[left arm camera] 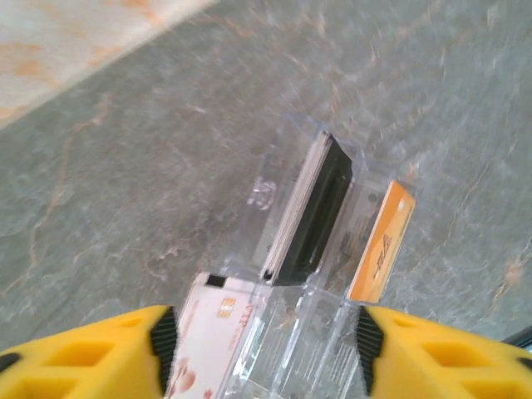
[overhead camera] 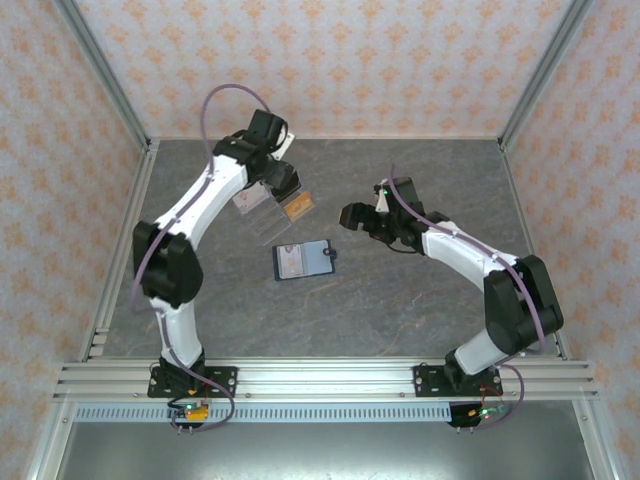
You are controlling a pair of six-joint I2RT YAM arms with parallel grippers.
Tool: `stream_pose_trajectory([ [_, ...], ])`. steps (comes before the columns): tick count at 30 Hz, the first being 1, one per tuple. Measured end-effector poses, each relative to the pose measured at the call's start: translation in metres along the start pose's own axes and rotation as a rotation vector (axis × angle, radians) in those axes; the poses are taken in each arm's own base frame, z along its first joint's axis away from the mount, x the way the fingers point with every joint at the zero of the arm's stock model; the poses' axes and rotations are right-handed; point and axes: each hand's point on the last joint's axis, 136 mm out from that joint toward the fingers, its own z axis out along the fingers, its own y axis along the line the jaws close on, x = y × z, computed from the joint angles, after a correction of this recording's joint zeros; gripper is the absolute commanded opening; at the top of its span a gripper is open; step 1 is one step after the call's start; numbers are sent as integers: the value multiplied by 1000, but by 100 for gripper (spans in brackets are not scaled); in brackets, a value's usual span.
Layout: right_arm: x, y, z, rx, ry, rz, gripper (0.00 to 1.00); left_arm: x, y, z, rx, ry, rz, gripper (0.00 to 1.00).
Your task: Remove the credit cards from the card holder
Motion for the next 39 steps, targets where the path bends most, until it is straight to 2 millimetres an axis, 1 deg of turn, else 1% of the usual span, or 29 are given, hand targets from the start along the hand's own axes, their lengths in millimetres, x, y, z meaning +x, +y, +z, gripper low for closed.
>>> stream_pose_trajectory([
  [3,14,24,8,7,29,-82,81,7,13,-30,-51,-71,-118,79],
  [5,26,38,16,15,55,-135,76,17,20,-41,-84,-98,-184,84],
  [7,43,49,28,24,94,-183,70,34,27,-47,-122,-107,-246,88],
  [10,65,55,45,53,155,-223,62,63,34,-49,-167,-99,-319,95],
  [12,77,55,56,74,188,-238,57,81,39,-52,-192,-95,-365,100],
  [15,93,57,71,103,235,-250,53,102,45,-57,-220,-99,-431,100],
  [17,99,60,81,115,258,-251,52,113,48,-61,-233,-103,-467,100],
  [19,102,64,92,124,276,-244,51,124,48,-62,-242,-101,-502,100],
  [23,99,66,114,144,290,-212,50,146,46,-57,-249,-83,-561,100],
  [26,97,62,126,180,296,-199,50,165,41,-47,-246,-54,-611,100],
  [29,97,53,132,224,297,-197,50,177,37,-40,-239,-34,-657,100],
  [32,97,46,132,250,301,-190,50,180,31,-36,-215,-27,-688,100],
  [35,94,41,131,262,301,-172,50,177,27,-35,-187,-33,-712,100],
  [39,87,29,131,273,283,-133,50,174,20,-32,-138,-33,-735,100],
])
